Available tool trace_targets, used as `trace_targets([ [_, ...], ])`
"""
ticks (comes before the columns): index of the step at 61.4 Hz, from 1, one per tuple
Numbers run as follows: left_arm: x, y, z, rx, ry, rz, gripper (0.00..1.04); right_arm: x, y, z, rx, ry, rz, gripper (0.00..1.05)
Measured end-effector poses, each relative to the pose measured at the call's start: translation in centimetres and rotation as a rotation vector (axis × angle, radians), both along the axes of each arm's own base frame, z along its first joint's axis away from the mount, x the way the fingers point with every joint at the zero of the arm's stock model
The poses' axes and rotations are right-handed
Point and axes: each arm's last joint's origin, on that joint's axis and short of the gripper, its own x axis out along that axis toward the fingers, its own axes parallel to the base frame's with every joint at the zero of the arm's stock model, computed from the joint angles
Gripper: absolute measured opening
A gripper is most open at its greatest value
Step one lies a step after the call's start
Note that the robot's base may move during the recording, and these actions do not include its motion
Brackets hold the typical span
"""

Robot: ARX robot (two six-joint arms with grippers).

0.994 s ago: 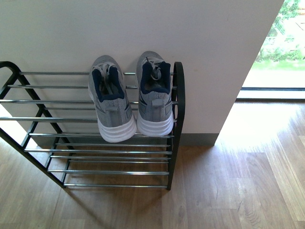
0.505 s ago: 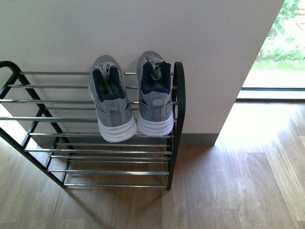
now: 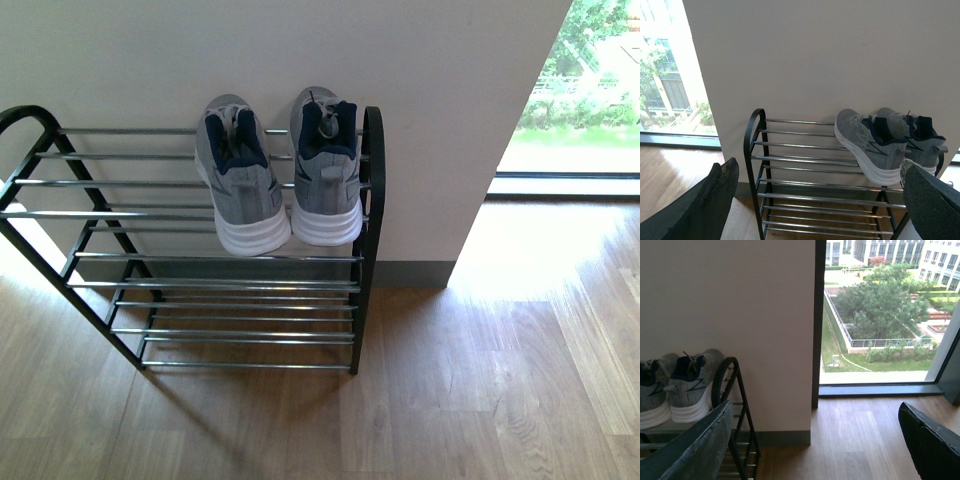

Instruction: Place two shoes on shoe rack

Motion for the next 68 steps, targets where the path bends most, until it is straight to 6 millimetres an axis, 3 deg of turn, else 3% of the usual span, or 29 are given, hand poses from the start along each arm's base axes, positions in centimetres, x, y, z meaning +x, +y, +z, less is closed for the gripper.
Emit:
trace_targets([
  [68,0.00,0.00,0.00,0.000,0.000,-0.001,0.95,0.00,0.00,0.00,0.000,0.000,0.001,0.96],
])
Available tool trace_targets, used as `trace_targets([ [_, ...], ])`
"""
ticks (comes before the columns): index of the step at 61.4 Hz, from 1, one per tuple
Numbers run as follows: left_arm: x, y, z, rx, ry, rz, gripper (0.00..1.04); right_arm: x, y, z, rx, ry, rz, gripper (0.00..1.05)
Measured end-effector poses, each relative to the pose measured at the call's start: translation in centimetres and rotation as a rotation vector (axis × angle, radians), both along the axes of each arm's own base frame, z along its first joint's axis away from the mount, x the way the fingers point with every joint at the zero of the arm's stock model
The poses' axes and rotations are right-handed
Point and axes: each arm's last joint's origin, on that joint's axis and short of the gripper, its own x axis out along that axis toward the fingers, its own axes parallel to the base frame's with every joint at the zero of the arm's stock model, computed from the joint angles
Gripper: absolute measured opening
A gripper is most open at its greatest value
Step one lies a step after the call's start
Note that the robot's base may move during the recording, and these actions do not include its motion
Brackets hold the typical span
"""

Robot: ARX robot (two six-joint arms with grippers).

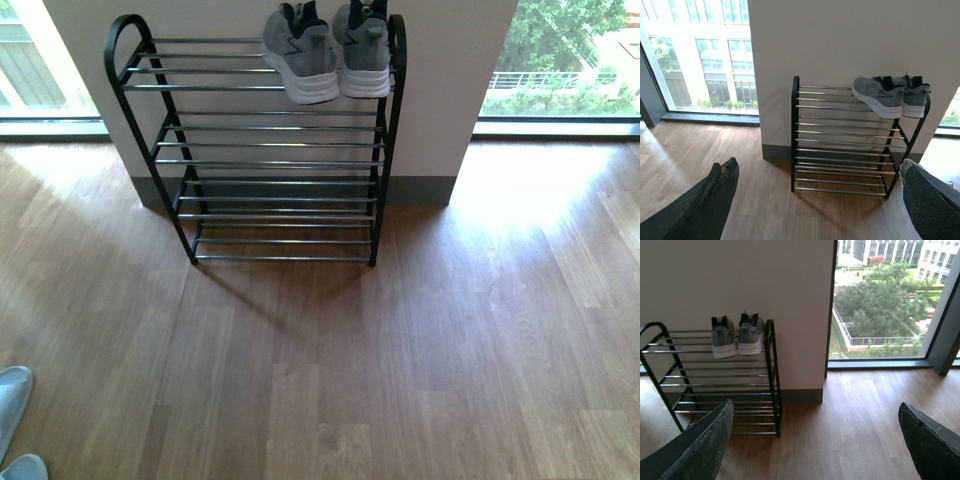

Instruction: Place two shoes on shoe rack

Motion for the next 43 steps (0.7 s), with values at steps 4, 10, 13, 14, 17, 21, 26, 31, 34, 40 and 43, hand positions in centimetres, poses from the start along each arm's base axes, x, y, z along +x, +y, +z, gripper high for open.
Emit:
trace_targets([
  [4,0.00,0.00,0.00,0.000,0.000,0.000,0.95,0.00,0.00,0.00,0.000,0.000,0.001,0.96],
  [10,0.00,0.00,0.00,0.000,0.000,0.000,0.95,0.00,0.00,0.00,0.000,0.000,0.001,0.96],
  [13,0.00,0.00,0.00,0.000,0.000,0.000,0.95,0.00,0.00,0.00,0.000,0.000,0.001,0.96],
  [14,0.00,0.00,0.00,0.000,0.000,0.000,0.95,0.00,0.00,0.00,0.000,0.000,0.001,0.96],
  [17,0.00,0.00,-0.01,0.000,0.000,0.000,0.95,0.00,0.00,0.00,0.000,0.000,0.001,0.96],
  [21,0.00,0.00,0.00,0.000,0.000,0.000,0.95,0.00,0.00,0.00,0.000,0.000,0.001,0.96],
  [26,0.00,0.00,0.00,0.000,0.000,0.000,0.95,-0.01,0.00,0.01,0.000,-0.001,0.000,0.96],
  [31,0.00,0.00,0.00,0.000,0.000,0.000,0.95,0.00,0.00,0.00,0.000,0.000,0.000,0.96],
  [34,0.00,0.00,0.00,0.000,0.000,0.000,0.95,-0.01,0.00,0.01,0.000,-0.001,0.000,0.96],
  [40,0.00,0.00,0.00,0.000,0.000,0.000,0.95,0.00,0.00,-0.01,0.000,0.001,0.001,0.96],
  [43,0.00,0.00,0.00,0.000,0.000,0.000,0.95,-0.01,0.00,0.01,0.000,-0.001,0.000,0.96],
])
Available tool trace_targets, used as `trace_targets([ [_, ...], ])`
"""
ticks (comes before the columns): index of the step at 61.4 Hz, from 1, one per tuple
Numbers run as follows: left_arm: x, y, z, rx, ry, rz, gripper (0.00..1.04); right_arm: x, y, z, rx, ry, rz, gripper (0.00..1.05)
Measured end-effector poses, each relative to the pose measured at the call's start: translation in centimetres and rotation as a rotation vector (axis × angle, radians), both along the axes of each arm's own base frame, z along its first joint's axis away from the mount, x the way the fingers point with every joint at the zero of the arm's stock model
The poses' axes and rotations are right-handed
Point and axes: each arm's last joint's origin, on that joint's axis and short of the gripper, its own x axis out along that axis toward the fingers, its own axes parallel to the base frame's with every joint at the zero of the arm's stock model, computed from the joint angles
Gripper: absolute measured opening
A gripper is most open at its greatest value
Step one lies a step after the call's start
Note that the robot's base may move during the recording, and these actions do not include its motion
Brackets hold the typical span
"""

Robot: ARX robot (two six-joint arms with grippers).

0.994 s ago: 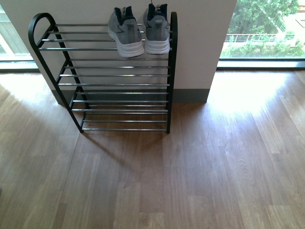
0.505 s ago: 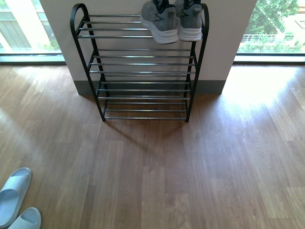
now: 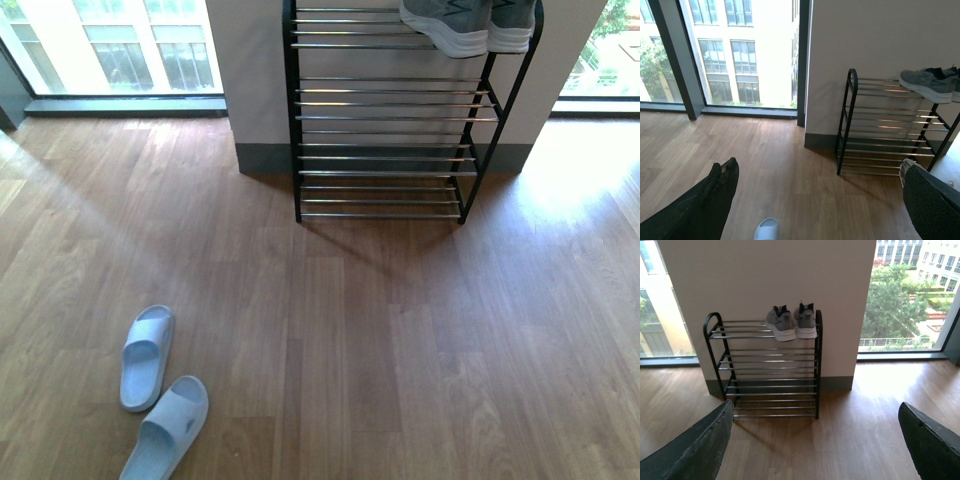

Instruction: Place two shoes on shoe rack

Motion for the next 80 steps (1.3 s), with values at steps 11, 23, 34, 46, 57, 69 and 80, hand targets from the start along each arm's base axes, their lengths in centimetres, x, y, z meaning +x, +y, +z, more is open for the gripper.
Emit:
trace_targets([
  [11,0.00,0.00,0.00,0.000,0.000,0.000,0.95,0.00,0.00,0.00,0.000,0.000,0.000,0.96],
  [23,0.00,0.00,0.00,0.000,0.000,0.000,0.95,0.00,0.00,0.00,0.000,0.000,0.000,0.96],
  [34,0.00,0.00,0.00,0.000,0.000,0.000,0.95,0.00,0.00,0.00,0.000,0.000,0.000,0.96],
  [46,0.00,0.01,-0.01,0.000,0.000,0.003,0.95,-0.01,0.00,0.01,0.000,-0.001,0.003,0.96],
  [57,0.00,0.01,-0.01,0.000,0.000,0.003,0.95,0.01,0.00,-0.01,0.000,0.001,0.000,0.96],
  [69,0.00,0.01,-0.01,0.000,0.000,0.003,0.95,0.00,0.00,0.00,0.000,0.000,0.000,0.96],
  [80,0.00,0.01,-0.01,0.000,0.000,0.003,0.95,0.00,0.00,0.00,0.000,0.000,0.000,0.96],
])
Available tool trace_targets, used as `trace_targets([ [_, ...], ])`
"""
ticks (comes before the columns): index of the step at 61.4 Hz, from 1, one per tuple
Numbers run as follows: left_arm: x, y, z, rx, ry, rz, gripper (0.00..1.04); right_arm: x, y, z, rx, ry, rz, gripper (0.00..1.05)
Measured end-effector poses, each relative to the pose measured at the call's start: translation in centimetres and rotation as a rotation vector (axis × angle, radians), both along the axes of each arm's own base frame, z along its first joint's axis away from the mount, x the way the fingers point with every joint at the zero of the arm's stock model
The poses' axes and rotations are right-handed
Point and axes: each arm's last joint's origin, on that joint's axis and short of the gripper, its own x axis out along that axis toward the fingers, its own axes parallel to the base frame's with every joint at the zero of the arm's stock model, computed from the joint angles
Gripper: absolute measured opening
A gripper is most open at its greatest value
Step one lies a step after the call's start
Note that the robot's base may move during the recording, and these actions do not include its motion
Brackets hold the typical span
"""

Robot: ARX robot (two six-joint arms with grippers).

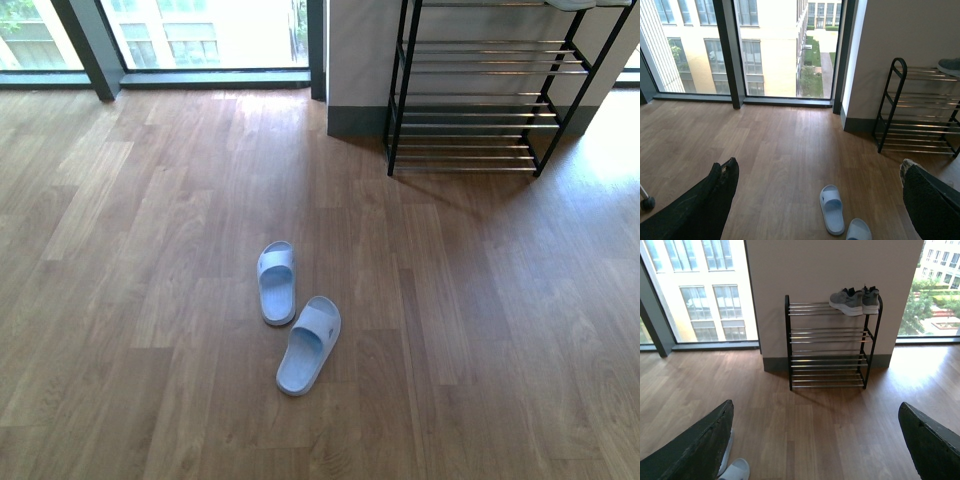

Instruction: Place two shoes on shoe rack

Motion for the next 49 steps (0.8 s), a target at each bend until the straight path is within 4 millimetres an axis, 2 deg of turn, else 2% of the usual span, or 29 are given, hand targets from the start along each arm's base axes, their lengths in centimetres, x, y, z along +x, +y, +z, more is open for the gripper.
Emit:
trace_targets([
  [49,0.00,0.00,0.00,0.000,0.000,0.000,0.95,0.00,0.00,0.00,0.000,0.000,0.000,0.96],
])
